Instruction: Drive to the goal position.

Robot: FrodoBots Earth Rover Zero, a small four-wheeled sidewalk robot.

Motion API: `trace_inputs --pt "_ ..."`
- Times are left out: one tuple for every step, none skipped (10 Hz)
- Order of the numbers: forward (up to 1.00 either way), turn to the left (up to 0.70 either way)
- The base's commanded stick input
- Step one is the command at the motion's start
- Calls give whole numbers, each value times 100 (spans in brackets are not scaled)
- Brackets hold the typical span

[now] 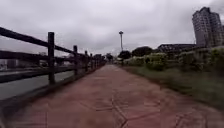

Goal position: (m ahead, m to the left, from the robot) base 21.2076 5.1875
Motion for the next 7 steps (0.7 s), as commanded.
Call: trace_inputs --pt "100 0" --pt "100 0" --pt "100 0" --pt "100 0" --pt "100 0" --pt "100 0" --pt "100 0"
